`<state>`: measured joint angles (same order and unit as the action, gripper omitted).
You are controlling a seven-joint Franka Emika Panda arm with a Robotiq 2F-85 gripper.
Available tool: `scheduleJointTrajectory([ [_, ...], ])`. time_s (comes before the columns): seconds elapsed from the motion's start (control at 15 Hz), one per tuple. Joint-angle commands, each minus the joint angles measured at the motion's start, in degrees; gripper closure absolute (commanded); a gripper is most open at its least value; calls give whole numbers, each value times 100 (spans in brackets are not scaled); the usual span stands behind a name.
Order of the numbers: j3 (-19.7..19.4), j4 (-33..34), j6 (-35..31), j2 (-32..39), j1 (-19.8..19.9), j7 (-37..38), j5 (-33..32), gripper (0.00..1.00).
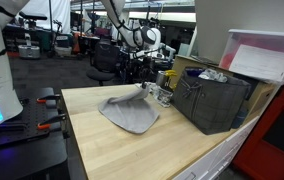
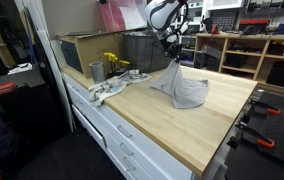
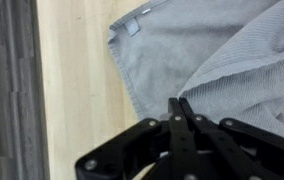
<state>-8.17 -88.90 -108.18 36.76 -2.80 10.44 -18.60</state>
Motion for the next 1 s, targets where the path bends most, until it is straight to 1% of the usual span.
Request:
scheduleJointTrajectory([
  [0.0, -154, -107, 175, -132, -79, 20, -604, 100],
  [0.33, -281, -84, 33, -78, -149, 132, -1548, 100],
  [0.47, -212, -68, -75, -84, -117, 159, -1721, 100],
  [0.6, -122, -7, -156, -78, -81, 155, -1702, 100],
  [0.67, -85, 27, -199, -70, -70, 124, -1665, 73],
  [0.73, -56, 75, -222, -62, -56, 108, -1612, 72],
  [0.8, -35, 91, -251, -70, -61, 104, -1600, 67],
  [0.93, -18, 34, -357, -140, -103, 170, -1661, 52],
])
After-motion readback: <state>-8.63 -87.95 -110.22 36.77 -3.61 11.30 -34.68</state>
